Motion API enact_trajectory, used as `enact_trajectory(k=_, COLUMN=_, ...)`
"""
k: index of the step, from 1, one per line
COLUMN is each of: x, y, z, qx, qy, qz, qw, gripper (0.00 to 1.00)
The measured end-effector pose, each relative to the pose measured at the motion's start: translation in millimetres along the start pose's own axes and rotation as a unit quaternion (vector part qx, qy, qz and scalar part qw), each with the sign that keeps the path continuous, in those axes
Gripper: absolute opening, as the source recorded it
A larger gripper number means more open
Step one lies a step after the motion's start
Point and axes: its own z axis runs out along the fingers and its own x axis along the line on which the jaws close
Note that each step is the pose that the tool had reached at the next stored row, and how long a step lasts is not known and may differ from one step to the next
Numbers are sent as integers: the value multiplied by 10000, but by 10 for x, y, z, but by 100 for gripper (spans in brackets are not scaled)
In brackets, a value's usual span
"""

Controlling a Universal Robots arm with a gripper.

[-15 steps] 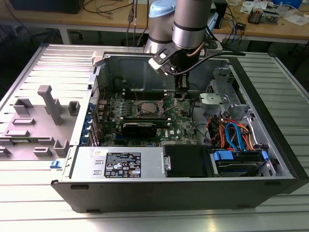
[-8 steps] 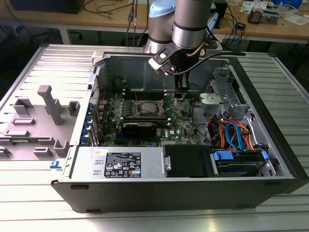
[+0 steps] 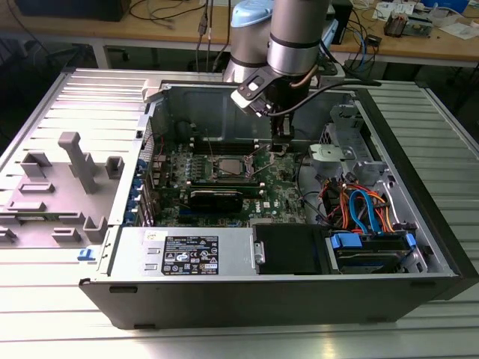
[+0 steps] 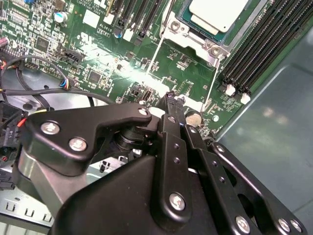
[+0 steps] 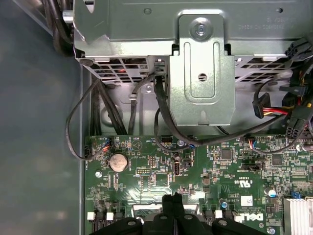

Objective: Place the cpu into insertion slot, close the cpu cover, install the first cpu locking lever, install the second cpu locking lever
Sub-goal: 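Close the cpu cover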

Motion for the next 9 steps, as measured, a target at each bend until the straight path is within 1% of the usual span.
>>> enact_trajectory(k=3, x=0, y=13, z=0, qx=-1, qy=1, qz=-32, qw=10000, gripper=11)
enact_trajectory(k=4, x=7, y=43, z=2, qx=-1, qy=1, qz=-35, qw=10000, gripper=11)
enact_trajectory(k=5, x=34, y=147, z=15, qx=-1, qy=2, qz=-54, qw=10000, gripper=11)
enact_trajectory(k=6, x=44, y=167, z=48, qx=-1, qy=1, qz=-70, qw=10000, gripper=11)
enact_trajectory(k=9, x=46, y=173, z=69, qx=-1, qy=1, qz=-75, qw=10000, gripper=11)
